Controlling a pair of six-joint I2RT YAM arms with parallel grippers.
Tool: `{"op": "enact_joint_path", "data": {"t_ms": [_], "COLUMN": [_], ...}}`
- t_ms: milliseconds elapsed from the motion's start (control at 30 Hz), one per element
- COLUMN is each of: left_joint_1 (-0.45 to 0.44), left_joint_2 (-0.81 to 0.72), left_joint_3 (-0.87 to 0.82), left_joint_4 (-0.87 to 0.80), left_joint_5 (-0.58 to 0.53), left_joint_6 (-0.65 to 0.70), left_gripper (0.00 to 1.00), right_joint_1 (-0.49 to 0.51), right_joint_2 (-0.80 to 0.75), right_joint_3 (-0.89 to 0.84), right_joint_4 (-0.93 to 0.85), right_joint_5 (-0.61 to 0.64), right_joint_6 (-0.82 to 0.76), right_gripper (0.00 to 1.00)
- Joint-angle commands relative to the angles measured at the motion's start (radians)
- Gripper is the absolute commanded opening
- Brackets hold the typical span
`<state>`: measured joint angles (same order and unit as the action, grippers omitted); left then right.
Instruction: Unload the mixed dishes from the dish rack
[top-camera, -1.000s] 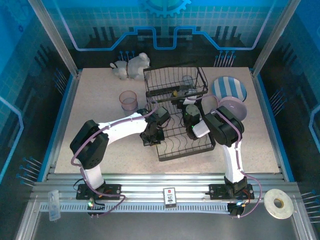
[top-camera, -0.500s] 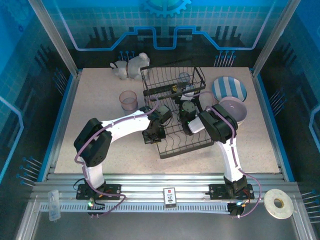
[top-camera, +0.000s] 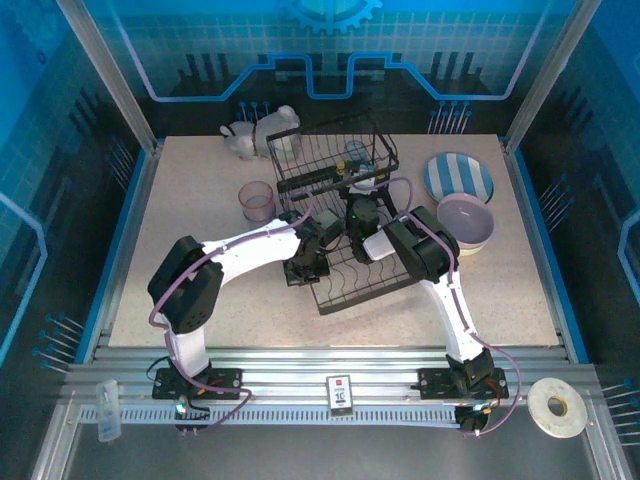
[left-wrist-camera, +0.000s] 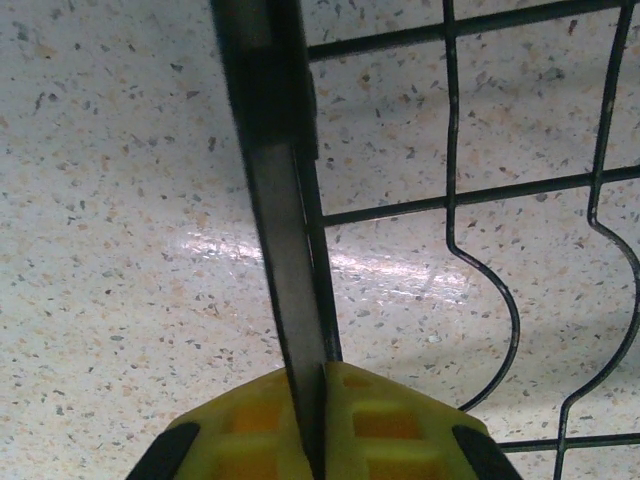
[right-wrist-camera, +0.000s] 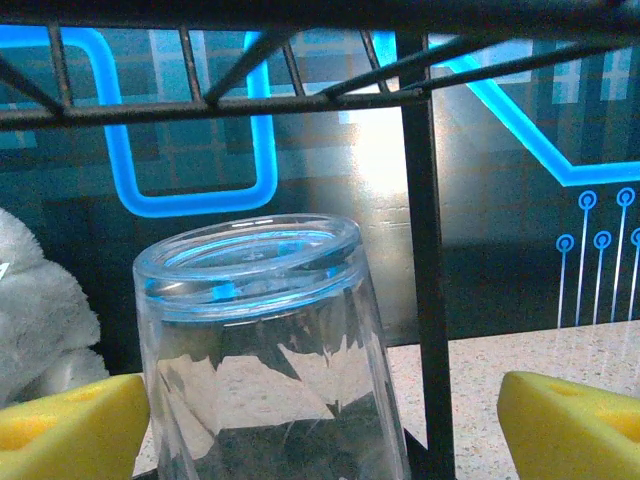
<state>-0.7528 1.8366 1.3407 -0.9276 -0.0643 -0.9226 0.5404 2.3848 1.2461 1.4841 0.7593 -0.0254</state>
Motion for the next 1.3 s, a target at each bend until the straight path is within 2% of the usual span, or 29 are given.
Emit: {"op": "enact_joint_path", "data": {"t_ms": [0, 500, 900, 1000, 1267], "left_joint_1": [-0.076, -0.076, -0.076, -0.076, -0.077], "left_joint_2": [0.003, -0.033, -0.062, -0.072, -0.1], "left_joint_3": [-0.003, -0.033, -0.09, -0.109, -0.149], "left_joint_4": [-0.175, -0.157, -0.122, -0.11, -0.091], "left_joint_5": [0.079, 0.084, 0.095, 0.1, 0.106], "left_joint_6": [0.156, 0.146, 0.128, 0.12, 0.1], "left_gripper": [0.0, 0.0, 0.0, 0.0, 0.0], "right_joint_1": [0.001, 0.015, 0.015, 0.012, -0.001], "right_joint_2": [-0.011, -0.037, -0.131, -0.131, -0.112], "right_joint_3": [0.021, -0.03, -0.163, -0.165, -0.143], "right_joint_4": [-0.06, -0.06, -0.059, -0.059, -0.06], "right_joint_5": [0.008, -0.093, -0.26, -0.274, -0.212], "right_joint_6": [-0.172, -0.179, -0.122, -0.106, -0.055], "right_gripper": [0.9, 0.76, 0.66, 0.68, 0.9]}}
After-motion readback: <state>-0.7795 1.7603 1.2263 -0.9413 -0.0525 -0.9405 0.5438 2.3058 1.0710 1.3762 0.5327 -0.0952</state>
